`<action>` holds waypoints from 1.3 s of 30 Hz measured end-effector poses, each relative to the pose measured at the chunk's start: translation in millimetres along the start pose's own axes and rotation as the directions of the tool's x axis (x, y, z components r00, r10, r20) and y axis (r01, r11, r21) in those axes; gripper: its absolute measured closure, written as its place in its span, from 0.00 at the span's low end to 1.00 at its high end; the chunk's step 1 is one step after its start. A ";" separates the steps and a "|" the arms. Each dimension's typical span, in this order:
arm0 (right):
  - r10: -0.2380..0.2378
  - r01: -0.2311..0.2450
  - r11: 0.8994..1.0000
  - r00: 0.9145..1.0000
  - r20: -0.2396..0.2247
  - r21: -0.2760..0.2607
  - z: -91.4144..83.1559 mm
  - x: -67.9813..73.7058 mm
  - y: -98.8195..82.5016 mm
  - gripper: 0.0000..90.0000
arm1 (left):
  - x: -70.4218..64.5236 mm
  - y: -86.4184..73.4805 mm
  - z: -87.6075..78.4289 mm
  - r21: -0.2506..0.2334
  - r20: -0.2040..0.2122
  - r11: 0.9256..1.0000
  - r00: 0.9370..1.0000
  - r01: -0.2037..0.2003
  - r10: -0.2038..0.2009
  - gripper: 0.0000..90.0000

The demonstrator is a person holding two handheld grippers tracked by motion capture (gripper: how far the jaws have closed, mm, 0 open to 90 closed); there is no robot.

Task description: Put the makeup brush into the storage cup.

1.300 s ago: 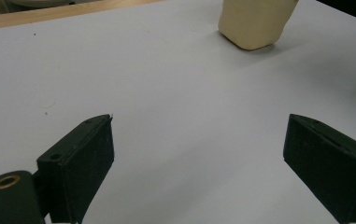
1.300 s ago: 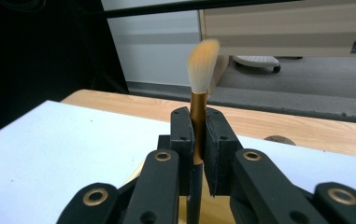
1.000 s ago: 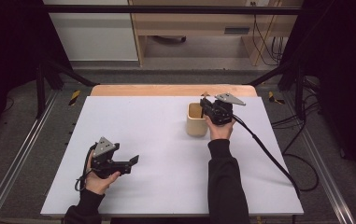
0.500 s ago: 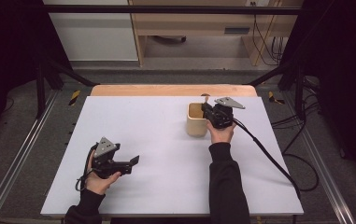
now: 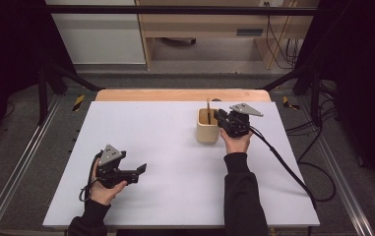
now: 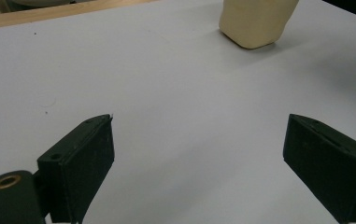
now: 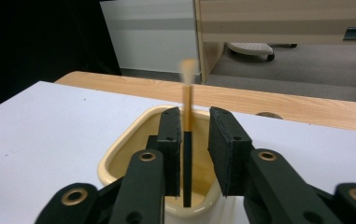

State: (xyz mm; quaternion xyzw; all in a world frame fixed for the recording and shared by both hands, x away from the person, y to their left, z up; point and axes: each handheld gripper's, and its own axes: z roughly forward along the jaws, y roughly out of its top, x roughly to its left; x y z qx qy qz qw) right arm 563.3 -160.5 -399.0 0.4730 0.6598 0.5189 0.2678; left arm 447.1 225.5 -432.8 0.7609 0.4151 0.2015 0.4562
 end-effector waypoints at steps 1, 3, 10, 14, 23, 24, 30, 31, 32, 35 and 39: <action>0.000 0.000 1.000 1.000 -0.004 -0.001 -1.8 0.2 0.0 0.79 | 0.0 0.0 0.0 0.000 0.000 1.000 1.000 0.000 0.000 0.09; -0.009 0.009 1.000 1.000 -0.013 0.002 -7.5 0.9 -0.4 0.75 | -0.1 0.0 0.1 -0.001 0.000 1.000 1.000 0.000 0.000 0.09; -0.027 0.027 1.000 0.999 -0.039 0.008 -28.3 2.0 -1.7 0.61 | -0.9 0.7 -1.0 -0.007 0.004 1.000 1.000 -0.001 0.001 0.09; -0.041 0.042 0.999 0.998 -0.052 0.007 -41.6 1.7 -2.6 0.56 | -1.2 0.8 -1.5 -0.010 0.005 1.000 1.000 -0.004 0.004 0.09; -0.073 0.074 0.997 0.993 -0.090 0.011 -73.1 5.5 -8.3 0.43 | -1.5 1.0 -2.3 -0.016 0.003 1.000 1.000 -0.005 0.005 0.09; -0.081 0.083 0.996 0.992 -0.093 0.015 -75.5 5.5 -9.3 0.41 | -1.5 1.0 -2.5 -0.016 0.002 1.000 1.000 -0.004 0.004 0.09; -0.111 0.115 0.993 0.987 -0.116 0.030 -91.8 6.5 -18.1 0.32 | -1.1 1.2 -3.6 -0.020 0.004 1.000 1.000 -0.004 0.004 0.09; -0.119 0.123 0.992 0.986 -0.119 0.027 -94.0 6.1 -19.7 0.30 | -0.9 1.1 -3.8 -0.021 0.004 1.000 1.000 -0.003 0.004 0.09; -0.119 0.123 0.992 0.985 -0.125 0.030 -96.4 5.7 -21.3 0.28 | -0.7 1.1 -4.0 -0.023 0.004 1.000 1.000 -0.004 0.004 0.09; -0.118 0.124 0.991 0.984 -0.132 0.042 -104.0 3.1 -26.5 0.21 | 0.2 1.1 -4.8 -0.024 0.003 1.000 1.000 -0.002 0.002 0.09; -0.105 0.111 0.993 0.987 -0.123 0.047 -112.4 -1.3 -32.6 0.16 | 0.9 0.8 -5.6 -0.022 0.001 1.000 1.000 -0.006 0.006 0.09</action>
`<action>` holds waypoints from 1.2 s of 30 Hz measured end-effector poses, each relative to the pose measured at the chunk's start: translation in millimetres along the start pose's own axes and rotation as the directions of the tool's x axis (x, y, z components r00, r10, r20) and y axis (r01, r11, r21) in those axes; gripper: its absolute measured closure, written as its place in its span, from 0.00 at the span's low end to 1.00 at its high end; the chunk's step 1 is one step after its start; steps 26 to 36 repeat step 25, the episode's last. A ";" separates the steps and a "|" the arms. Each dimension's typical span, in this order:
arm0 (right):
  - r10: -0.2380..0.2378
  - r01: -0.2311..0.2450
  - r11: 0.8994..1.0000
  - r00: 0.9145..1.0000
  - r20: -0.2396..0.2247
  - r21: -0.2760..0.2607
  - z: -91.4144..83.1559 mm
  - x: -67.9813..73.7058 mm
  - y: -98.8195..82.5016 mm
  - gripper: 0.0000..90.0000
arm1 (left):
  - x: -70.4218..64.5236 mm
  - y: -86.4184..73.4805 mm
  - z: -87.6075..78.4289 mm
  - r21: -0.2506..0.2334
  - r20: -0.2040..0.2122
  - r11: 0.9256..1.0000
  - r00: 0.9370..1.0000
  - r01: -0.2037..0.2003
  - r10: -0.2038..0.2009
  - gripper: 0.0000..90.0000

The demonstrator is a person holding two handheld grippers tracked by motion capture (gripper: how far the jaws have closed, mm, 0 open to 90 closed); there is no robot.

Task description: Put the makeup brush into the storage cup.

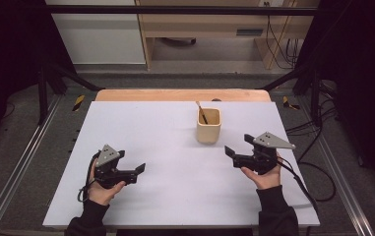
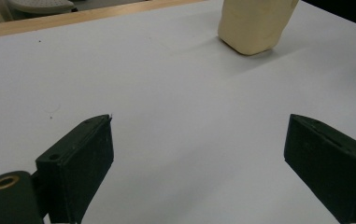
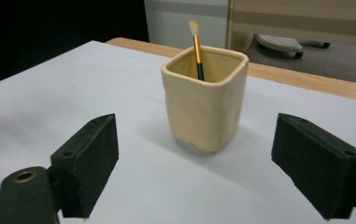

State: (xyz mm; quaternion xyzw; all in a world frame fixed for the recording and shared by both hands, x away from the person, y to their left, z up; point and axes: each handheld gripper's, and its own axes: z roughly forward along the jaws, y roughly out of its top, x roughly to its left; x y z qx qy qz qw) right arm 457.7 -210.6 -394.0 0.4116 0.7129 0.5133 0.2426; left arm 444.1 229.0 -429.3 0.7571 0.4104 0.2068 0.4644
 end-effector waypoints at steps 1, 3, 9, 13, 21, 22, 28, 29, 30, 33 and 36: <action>0.001 -0.001 1.000 1.000 0.010 0.004 -1.8 -0.6 -2.0 0.15 | 0.0 -0.1 0.0 -0.001 0.000 1.000 1.000 0.002 -0.002 0.09; 0.001 -0.001 1.000 1.000 0.021 0.011 -5.3 -2.6 -6.6 0.13 | 0.6 -0.2 -0.3 0.002 0.000 1.000 1.000 -0.001 0.001 0.09; 0.002 -0.004 0.999 0.999 0.040 0.046 -12.9 -8.8 -20.8 0.08 | 1.7 -0.8 -0.8 -0.003 -0.001 1.000 1.000 0.002 -0.002 0.08; 0.008 -0.011 0.998 0.999 0.042 0.057 -16.7 -12.8 -27.8 0.07 | 2.0 -0.7 -2.1 -0.007 0.005 1.000 1.000 -0.003 0.003 0.08; 0.027 -0.030 0.998 0.998 0.050 0.050 -24.7 -20.9 -38.2 0.05 | 4.0 -0.7 -4.5 -0.012 0.004 1.000 1.000 -0.008 0.008 0.08; 0.028 -0.031 0.998 0.998 0.052 0.052 -25.0 -21.3 -39.1 0.05 | 4.5 -0.6 -5.0 -0.012 0.005 1.000 1.000 -0.009 0.009 0.08; 0.034 -0.037 0.998 0.998 0.052 0.058 -25.3 -22.1 -40.5 0.05 | 5.3 -0.4 -5.9 -0.014 0.005 1.000 1.000 -0.007 0.007 0.08; 0.034 -0.037 0.998 0.998 0.052 0.058 -25.3 -22.1 -40.5 0.05 | 5.3 -0.4 -5.9 -0.014 0.005 1.000 1.000 -0.007 0.007 0.08; 0.034 -0.037 0.998 0.998 0.052 0.058 -25.3 -22.1 -40.5 0.05 | 5.3 -0.4 -5.9 -0.014 0.005 1.000 1.000 -0.007 0.007 0.08; 0.034 -0.037 0.998 0.998 0.052 0.058 -25.3 -22.1 -40.5 0.05 | 5.3 -0.4 -5.9 -0.014 0.005 1.000 1.000 -0.007 0.007 0.08; 0.034 -0.037 0.998 0.998 0.052 0.058 -25.3 -22.1 -40.5 0.05 | 5.3 -0.4 -5.9 -0.014 0.005 1.000 1.000 -0.007 0.007 0.08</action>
